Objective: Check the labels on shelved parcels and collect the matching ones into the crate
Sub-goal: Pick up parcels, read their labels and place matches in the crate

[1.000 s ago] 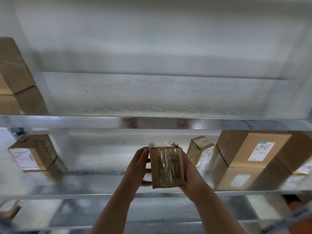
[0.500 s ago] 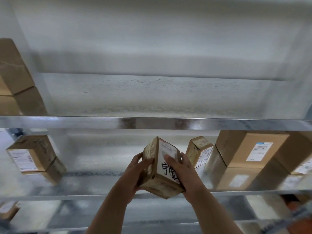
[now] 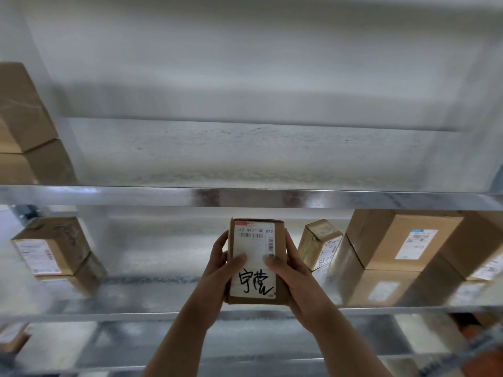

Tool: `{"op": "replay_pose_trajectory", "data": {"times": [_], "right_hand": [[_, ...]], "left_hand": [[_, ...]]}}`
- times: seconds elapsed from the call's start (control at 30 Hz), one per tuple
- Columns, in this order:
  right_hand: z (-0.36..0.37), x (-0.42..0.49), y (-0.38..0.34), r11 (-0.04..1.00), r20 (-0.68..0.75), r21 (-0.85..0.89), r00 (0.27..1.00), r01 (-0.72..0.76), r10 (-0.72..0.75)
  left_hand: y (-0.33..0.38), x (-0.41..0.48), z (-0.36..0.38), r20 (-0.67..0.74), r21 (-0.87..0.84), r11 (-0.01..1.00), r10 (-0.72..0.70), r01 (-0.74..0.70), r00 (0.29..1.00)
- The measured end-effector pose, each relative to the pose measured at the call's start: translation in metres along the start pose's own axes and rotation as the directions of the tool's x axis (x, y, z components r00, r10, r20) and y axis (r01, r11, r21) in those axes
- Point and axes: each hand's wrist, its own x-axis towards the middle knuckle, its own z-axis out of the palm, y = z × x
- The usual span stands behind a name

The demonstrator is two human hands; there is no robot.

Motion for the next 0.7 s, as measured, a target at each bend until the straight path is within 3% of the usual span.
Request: {"op": "replay_pose_trajectory", "data": {"times": [0.7], "right_hand": [[0.002,-0.012,-0.006,0.999,-0.027,-0.019,0.999,0.042,-0.042]], "left_hand": [[0.0,-0.007,0.005,0.0,-0.025,0.997,0.069,-0.069,0.998]]}}
